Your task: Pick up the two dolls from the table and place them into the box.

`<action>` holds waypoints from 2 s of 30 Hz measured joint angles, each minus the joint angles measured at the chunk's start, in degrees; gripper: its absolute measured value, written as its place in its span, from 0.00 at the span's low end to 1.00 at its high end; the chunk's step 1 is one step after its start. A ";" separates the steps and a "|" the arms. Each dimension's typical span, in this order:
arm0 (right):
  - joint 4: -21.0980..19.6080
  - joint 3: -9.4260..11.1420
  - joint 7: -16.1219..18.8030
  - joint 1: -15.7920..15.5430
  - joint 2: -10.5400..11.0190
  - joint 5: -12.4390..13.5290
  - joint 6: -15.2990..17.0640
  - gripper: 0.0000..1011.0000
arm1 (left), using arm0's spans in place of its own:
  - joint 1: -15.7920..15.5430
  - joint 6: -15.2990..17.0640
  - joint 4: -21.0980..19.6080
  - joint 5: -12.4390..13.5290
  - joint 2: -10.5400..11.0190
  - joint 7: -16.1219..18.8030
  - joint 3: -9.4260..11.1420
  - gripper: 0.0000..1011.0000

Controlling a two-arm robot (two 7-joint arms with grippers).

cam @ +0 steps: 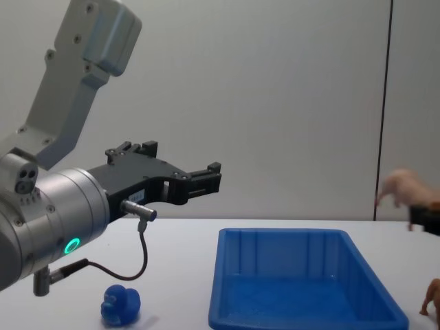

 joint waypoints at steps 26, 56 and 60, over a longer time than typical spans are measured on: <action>9.19 -5.72 9.61 10.38 -6.58 -8.65 8.96 0.76 | 0.00 0.00 0.00 0.00 0.00 0.00 0.00 0.99; 3.62 -1.40 -1.72 5.94 -2.90 -3.40 9.06 0.99 | 0.00 0.00 0.00 0.00 0.00 0.00 0.00 0.99; 2.69 -1.01 -2.70 4.35 -2.16 -2.94 9.69 0.99 | 0.00 0.00 0.00 0.00 0.00 0.00 0.00 0.99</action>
